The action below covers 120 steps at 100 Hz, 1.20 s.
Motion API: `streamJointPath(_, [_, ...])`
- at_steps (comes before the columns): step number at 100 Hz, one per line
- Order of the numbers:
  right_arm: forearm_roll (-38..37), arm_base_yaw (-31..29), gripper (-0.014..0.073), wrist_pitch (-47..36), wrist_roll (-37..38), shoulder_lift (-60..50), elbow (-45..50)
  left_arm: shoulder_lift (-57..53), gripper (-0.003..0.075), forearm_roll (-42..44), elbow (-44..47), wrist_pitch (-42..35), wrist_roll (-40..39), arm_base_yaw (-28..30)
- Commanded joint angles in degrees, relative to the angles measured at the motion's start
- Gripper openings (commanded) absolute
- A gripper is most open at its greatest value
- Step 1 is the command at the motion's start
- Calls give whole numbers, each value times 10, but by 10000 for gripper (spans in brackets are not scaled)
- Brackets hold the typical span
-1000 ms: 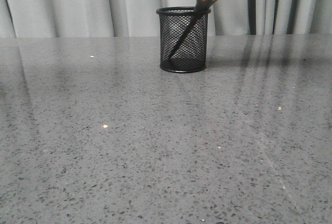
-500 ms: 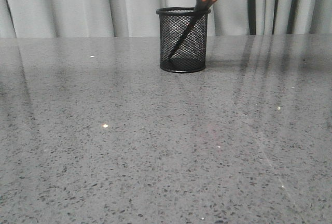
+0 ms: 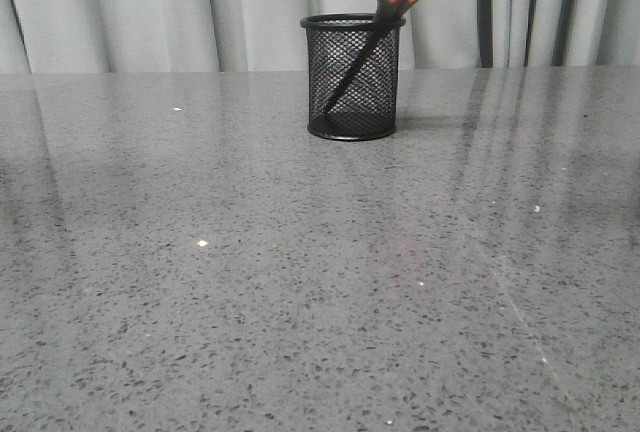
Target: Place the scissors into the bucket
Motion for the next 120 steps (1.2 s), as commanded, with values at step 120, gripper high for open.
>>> streamJointPath(120, [12,-3,-57,-225,0,-309,365,-401,-19,-190,483,-314,75,1])
